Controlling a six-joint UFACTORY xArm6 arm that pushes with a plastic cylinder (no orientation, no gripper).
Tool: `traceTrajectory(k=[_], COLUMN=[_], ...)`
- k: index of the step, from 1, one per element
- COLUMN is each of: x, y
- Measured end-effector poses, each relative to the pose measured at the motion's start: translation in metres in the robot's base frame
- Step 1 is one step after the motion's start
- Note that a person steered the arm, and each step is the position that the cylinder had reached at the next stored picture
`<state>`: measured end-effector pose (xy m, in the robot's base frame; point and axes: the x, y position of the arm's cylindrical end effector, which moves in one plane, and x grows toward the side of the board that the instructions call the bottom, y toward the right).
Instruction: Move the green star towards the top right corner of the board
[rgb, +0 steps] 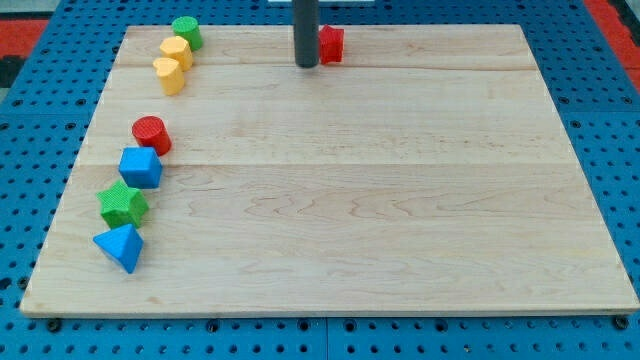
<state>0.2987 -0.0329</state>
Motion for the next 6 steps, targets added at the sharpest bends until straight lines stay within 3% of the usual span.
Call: traceTrajectory(k=[1, 2, 3, 4, 5, 6], x=[0.059, 0.048, 0.067, 0.091, 0.111, 0.145], y=[-0.024, -0.125, -0.134, -0.22, -0.27, -0.27])
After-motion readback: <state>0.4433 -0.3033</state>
